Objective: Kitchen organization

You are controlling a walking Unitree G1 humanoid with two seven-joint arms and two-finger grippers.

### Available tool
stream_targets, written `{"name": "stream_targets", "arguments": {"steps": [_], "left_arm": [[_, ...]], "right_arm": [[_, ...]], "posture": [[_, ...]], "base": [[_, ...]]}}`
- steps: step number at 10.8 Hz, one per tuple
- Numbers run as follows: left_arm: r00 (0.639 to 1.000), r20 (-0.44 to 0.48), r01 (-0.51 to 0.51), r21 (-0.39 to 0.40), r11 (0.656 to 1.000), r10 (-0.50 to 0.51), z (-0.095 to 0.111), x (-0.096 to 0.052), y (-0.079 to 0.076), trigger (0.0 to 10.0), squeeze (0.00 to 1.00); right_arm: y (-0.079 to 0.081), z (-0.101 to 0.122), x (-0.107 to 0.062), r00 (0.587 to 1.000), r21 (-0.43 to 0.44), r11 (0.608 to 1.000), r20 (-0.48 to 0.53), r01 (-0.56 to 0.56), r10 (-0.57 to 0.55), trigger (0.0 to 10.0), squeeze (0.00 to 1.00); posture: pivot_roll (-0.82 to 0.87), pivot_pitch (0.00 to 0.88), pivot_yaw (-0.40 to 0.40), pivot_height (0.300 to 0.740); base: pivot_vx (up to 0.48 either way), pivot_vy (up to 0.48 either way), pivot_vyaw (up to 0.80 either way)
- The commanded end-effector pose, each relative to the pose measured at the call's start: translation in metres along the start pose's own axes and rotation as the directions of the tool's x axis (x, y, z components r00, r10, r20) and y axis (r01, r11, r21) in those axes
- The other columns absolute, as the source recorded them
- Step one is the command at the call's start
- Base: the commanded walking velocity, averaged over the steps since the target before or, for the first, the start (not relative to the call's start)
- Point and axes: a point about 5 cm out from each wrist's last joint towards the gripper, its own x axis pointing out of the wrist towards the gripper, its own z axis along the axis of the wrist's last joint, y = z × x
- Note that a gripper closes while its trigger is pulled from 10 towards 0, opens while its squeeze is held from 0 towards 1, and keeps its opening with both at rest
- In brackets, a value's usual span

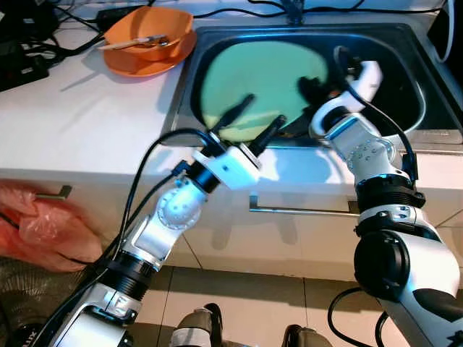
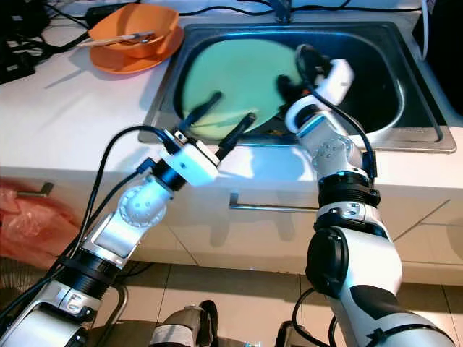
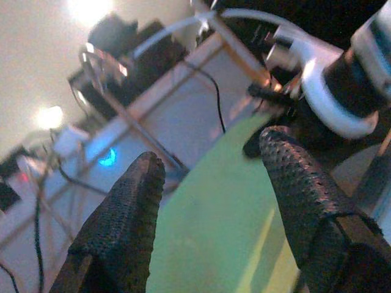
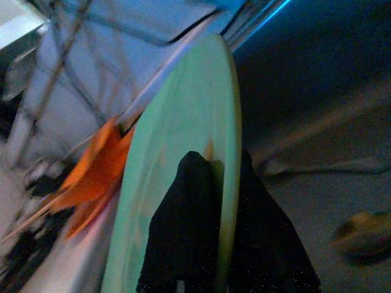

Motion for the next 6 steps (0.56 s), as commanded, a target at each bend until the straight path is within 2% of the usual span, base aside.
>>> {"name": "stream_targets", "arguments": {"steps": [1, 2, 3, 4, 5, 6], "left_arm": [[0.998, -0.057, -0.005, -0.047, 0.999, 0.002, -0.009, -0.004, 0.002, 10.0, 1.0], [0.994, -0.112, -0.014, -0.119, 0.993, 0.0, -0.016, -0.003, 0.002, 10.0, 1.0], [0.984, -0.179, -0.025, -0.188, 0.982, -0.009, -0.026, -0.003, 0.003, 10.0, 1.0], [0.983, -0.186, -0.026, -0.183, 0.983, -0.009, -0.027, -0.002, 0.005, 10.0, 1.0], [0.975, -0.223, -0.026, -0.178, 0.984, -0.015, -0.033, -0.004, 0.005, 10.0, 1.0], [0.967, -0.256, -0.032, -0.21, 0.977, -0.023, -0.038, -0.007, 0.004, 10.0, 1.0]], "right_arm": [[-0.015, -0.008, -0.004, 0.997, -0.04, 0.997, -0.023, 0.068, -0.069, 0.0, 0.0], [-0.017, -0.005, -0.005, 0.996, -0.059, 0.995, 0.006, 0.084, -0.083, 0.0, 0.0], [-0.024, 0.006, -0.008, 0.986, -0.101, 0.986, 0.11, 0.134, -0.123, 0.0, 0.0], [-0.03, 0.011, -0.01, 0.978, -0.12, 0.979, 0.145, 0.164, -0.146, 0.0, 0.0], [-0.035, 0.016, -0.013, 0.973, -0.179, 0.967, 0.171, 0.182, -0.151, 0.0, 0.0], [-0.042, 0.023, -0.016, 0.96, -0.136, 0.967, 0.208, 0.217, -0.186, 0.0, 0.0]], "posture": [[0.11, 0.174, 0.074, 0.74], [0.11, 0.174, 0.074, 0.74], [0.1, 0.173, 0.073, 0.74], [0.1, 0.173, 0.073, 0.74], [0.1, 0.173, 0.073, 0.74], [0.11, 0.172, 0.074, 0.74]], "base": [[0.0, 0.0, 0.0], [0.0, 0.0, 0.0], [0.0, 0.0, 0.0], [0.0, 0.0, 0.0], [0.0, 0.0, 0.0], [0.0, 0.0, 0.0]]}}
